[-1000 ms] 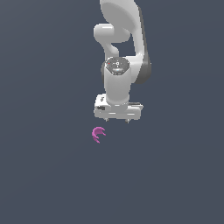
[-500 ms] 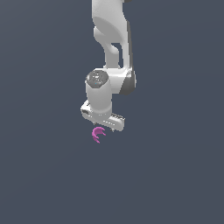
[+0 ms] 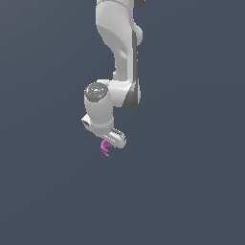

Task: Pick up the object and move it to a goal position.

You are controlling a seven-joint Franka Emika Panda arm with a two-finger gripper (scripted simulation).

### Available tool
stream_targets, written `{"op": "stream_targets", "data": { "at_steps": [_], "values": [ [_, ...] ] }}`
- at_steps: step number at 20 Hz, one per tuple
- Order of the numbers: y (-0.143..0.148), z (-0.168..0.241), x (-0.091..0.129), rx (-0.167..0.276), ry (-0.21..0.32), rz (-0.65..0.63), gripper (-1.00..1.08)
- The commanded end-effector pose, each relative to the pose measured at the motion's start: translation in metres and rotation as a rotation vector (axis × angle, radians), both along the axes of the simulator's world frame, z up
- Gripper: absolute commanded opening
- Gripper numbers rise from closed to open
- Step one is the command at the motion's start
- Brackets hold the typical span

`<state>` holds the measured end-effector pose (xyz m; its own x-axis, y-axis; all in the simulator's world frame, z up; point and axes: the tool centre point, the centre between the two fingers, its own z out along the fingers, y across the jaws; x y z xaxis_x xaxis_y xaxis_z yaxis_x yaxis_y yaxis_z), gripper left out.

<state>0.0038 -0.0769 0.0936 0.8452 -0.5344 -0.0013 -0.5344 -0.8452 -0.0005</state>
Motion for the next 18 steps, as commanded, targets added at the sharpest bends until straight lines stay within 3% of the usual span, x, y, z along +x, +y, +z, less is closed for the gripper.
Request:
{"op": "stream_targets", "data": {
  "at_steps": [1, 18],
  "values": [
    [-0.002, -0.001, 0.000, -0.001, -0.001, -0.011, 1.00],
    [-0.002, -0.051, 0.000, -0.001, -0.001, -0.011, 1.00]
  ]
}}
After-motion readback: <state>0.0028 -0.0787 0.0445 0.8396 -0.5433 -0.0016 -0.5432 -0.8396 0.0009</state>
